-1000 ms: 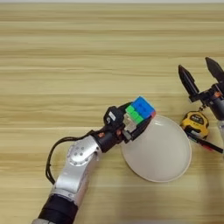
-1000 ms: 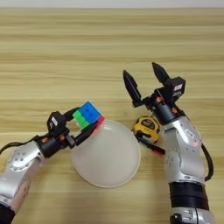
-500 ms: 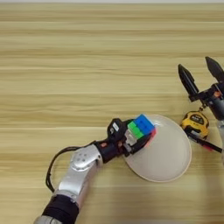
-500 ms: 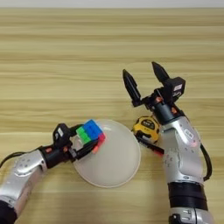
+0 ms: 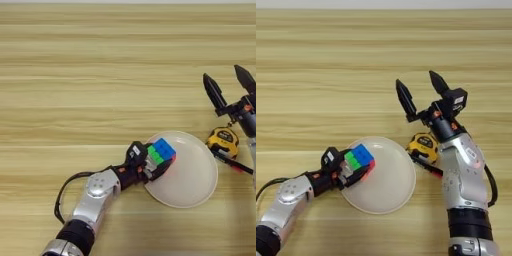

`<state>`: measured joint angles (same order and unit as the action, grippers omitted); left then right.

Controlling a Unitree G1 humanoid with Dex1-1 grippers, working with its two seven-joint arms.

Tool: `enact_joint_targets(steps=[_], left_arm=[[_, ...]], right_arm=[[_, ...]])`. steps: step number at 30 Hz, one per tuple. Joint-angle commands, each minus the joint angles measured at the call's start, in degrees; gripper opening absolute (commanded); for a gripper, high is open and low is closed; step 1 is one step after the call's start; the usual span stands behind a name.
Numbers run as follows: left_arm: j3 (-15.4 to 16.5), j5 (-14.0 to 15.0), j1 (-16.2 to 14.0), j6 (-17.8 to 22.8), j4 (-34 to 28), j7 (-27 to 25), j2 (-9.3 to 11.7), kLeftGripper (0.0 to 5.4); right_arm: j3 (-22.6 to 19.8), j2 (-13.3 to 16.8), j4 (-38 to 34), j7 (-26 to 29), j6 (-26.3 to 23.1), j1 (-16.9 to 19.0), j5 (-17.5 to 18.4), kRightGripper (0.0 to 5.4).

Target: Move the objects on the table

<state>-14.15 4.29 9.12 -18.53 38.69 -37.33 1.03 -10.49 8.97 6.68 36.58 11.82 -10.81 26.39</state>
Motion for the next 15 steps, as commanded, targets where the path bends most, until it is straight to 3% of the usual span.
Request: enact_joint_targets(steps=[1,15], left_arm=[[0.56,-0.57,0.86,-0.93,0.72,0.11,0.01,3.82],[0.89,-0.58,-0.26,-2.77,-3.96,0.36,0.44,5.14]], right_arm=[[0.03,0.02,0.87,-0.26,0.25,-0.77,-0.07,5.40],[-0.38,0.08,3.97,0.01,1.12,-1.80,-0.17,5.40]])
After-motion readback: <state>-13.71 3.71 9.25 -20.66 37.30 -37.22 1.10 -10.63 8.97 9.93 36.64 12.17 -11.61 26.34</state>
